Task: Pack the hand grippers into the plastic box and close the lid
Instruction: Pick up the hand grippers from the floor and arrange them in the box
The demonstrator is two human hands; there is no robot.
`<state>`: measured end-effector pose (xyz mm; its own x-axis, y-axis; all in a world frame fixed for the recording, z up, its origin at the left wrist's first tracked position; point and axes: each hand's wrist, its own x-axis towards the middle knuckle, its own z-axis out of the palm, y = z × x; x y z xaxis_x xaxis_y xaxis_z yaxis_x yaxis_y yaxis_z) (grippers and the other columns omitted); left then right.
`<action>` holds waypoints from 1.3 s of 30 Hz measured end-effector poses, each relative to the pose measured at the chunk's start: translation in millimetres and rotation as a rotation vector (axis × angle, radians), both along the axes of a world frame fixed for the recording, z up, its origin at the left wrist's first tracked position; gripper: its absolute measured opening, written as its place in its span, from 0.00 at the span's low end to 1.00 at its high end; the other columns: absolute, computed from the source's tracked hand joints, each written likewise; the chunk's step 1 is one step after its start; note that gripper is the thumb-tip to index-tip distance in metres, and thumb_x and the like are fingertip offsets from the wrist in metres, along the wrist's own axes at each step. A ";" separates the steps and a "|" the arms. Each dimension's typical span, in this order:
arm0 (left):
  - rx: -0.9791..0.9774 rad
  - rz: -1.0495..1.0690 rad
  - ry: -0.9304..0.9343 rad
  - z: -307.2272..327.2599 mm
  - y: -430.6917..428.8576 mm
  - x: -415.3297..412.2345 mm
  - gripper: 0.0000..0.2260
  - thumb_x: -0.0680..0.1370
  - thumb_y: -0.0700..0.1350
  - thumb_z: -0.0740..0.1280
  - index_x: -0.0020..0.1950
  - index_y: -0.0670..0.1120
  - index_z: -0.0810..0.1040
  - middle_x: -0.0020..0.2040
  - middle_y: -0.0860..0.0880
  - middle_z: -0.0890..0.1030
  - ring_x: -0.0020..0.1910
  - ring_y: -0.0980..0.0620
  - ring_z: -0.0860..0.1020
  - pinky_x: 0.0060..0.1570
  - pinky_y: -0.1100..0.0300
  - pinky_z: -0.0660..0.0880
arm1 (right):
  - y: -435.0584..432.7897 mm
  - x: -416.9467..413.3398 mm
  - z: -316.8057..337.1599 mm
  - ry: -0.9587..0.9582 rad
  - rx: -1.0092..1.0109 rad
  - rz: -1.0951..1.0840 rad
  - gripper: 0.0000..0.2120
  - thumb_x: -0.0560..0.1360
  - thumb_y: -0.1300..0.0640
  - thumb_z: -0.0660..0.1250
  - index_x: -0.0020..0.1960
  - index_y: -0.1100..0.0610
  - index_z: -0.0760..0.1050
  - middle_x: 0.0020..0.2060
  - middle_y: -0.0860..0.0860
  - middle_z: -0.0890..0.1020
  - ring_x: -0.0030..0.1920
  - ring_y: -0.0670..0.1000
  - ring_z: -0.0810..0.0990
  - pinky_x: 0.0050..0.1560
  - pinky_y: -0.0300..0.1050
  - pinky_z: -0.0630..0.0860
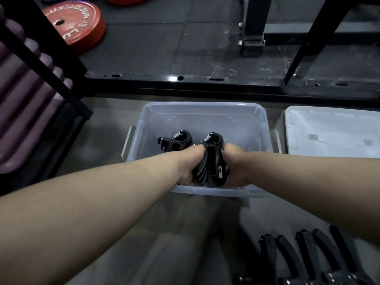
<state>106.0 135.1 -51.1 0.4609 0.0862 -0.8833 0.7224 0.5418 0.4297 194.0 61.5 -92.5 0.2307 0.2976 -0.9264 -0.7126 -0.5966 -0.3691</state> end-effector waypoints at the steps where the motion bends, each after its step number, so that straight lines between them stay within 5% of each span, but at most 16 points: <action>1: -0.026 -0.009 0.010 -0.8 1.1 -0.1 0.14 0.80 0.48 0.57 0.41 0.44 0.77 0.30 0.45 0.82 0.24 0.49 0.81 0.22 0.61 0.76 | -2.0 -1.9 0.3 -0.025 0.022 0.010 0.22 0.77 0.49 0.56 0.52 0.63 0.82 0.41 0.61 0.85 0.37 0.60 0.85 0.37 0.51 0.82; 4: -0.050 0.018 0.076 -5.0 1.8 0.5 0.12 0.77 0.49 0.61 0.45 0.45 0.81 0.40 0.45 0.84 0.33 0.47 0.84 0.30 0.58 0.80 | -0.4 -8.9 0.0 -0.009 0.085 0.047 0.20 0.74 0.51 0.58 0.50 0.63 0.83 0.45 0.62 0.85 0.44 0.60 0.85 0.49 0.55 0.81; 7: -0.005 0.070 0.158 -19.6 4.8 1.2 0.19 0.75 0.52 0.65 0.63 0.46 0.80 0.56 0.45 0.83 0.52 0.43 0.83 0.53 0.47 0.79 | 7.4 -7.9 -19.4 -0.028 0.056 0.082 0.26 0.68 0.49 0.60 0.60 0.60 0.80 0.51 0.61 0.84 0.50 0.63 0.84 0.57 0.63 0.77; 10: 0.136 -0.012 0.147 -16.8 5.4 3.3 0.13 0.78 0.50 0.61 0.55 0.43 0.78 0.57 0.43 0.81 0.61 0.39 0.79 0.59 0.47 0.76 | 6.5 -9.6 -13.6 -0.095 0.021 0.154 0.23 0.73 0.50 0.57 0.59 0.60 0.80 0.48 0.61 0.85 0.47 0.60 0.85 0.52 0.58 0.81; 12: 0.333 -0.138 0.144 -12.1 5.2 -0.3 0.09 0.81 0.45 0.57 0.47 0.44 0.74 0.49 0.41 0.83 0.48 0.44 0.84 0.43 0.53 0.81 | 5.6 -9.1 -6.2 -0.137 0.031 0.186 0.20 0.76 0.53 0.56 0.62 0.59 0.77 0.45 0.60 0.85 0.41 0.58 0.86 0.39 0.51 0.82; 14: 0.431 -0.294 0.147 -13.5 3.5 -5.9 0.08 0.79 0.40 0.59 0.44 0.42 0.76 0.35 0.44 0.81 0.27 0.48 0.80 0.27 0.62 0.75 | 3.1 -9.1 -8.5 -0.179 0.052 0.203 0.22 0.74 0.59 0.56 0.69 0.55 0.68 0.49 0.62 0.84 0.38 0.59 0.86 0.35 0.51 0.81; 19: 0.631 -0.511 0.166 -18.3 -2.9 -7.3 0.07 0.79 0.37 0.61 0.43 0.40 0.75 0.38 0.42 0.80 0.37 0.43 0.81 0.37 0.55 0.75 | 0.8 -12.6 -8.8 -0.272 0.016 0.309 0.13 0.76 0.65 0.54 0.56 0.61 0.74 0.39 0.61 0.83 0.39 0.58 0.85 0.44 0.55 0.83; 23: 0.605 -0.510 0.159 -17.6 0.7 -7.8 0.06 0.77 0.38 0.60 0.46 0.39 0.77 0.44 0.40 0.83 0.41 0.42 0.83 0.45 0.48 0.79 | -1.4 -10.8 -2.7 -0.214 0.018 0.324 0.17 0.79 0.61 0.52 0.67 0.60 0.68 0.42 0.59 0.82 0.34 0.55 0.84 0.28 0.43 0.79; 25: 0.638 -0.556 0.165 -15.1 3.3 -8.0 0.07 0.76 0.38 0.60 0.46 0.39 0.78 0.43 0.40 0.83 0.41 0.41 0.83 0.44 0.49 0.80 | -2.0 -10.7 -1.3 -0.250 0.025 0.331 0.20 0.78 0.61 0.54 0.70 0.57 0.65 0.43 0.59 0.81 0.33 0.55 0.82 0.28 0.42 0.77; 27: 0.682 -0.610 0.170 -8.7 4.4 -9.3 0.08 0.76 0.38 0.58 0.44 0.40 0.77 0.40 0.41 0.82 0.39 0.40 0.83 0.41 0.52 0.80 | -1.6 -11.6 3.0 -0.365 0.001 0.377 0.19 0.75 0.60 0.57 0.66 0.59 0.69 0.43 0.58 0.79 0.37 0.57 0.80 0.34 0.43 0.77; 31: 0.703 -0.623 0.131 0.8 13.3 -17.9 0.08 0.73 0.41 0.59 0.42 0.41 0.77 0.38 0.40 0.82 0.40 0.40 0.85 0.49 0.43 0.81 | -10.9 -9.9 23.6 -0.546 -0.027 0.661 0.08 0.79 0.62 0.58 0.54 0.62 0.73 0.48 0.56 0.75 0.55 0.60 0.78 0.54 0.48 0.75; 35: 0.772 -0.547 0.093 2.0 25.8 -33.0 0.10 0.70 0.42 0.59 0.42 0.40 0.79 0.41 0.37 0.84 0.37 0.39 0.84 0.43 0.47 0.80 | -28.6 -2.4 34.0 -0.690 0.057 0.611 0.05 0.74 0.61 0.61 0.40 0.58 0.73 0.36 0.53 0.76 0.35 0.51 0.73 0.36 0.42 0.69; 39: 1.010 -0.494 0.051 2.3 30.1 -49.6 0.12 0.71 0.39 0.59 0.45 0.42 0.83 0.41 0.41 0.85 0.40 0.40 0.84 0.44 0.47 0.83 | -43.4 -8.0 60.0 -0.851 0.172 0.628 0.07 0.72 0.64 0.59 0.37 0.63 0.73 0.32 0.57 0.72 0.35 0.56 0.70 0.36 0.48 0.67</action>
<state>56.4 165.2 -48.8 0.6078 0.5910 -0.5303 0.7906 -0.3881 0.4735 186.0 18.1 -32.5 0.5411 0.6989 -0.4677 0.2353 -0.6598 -0.7137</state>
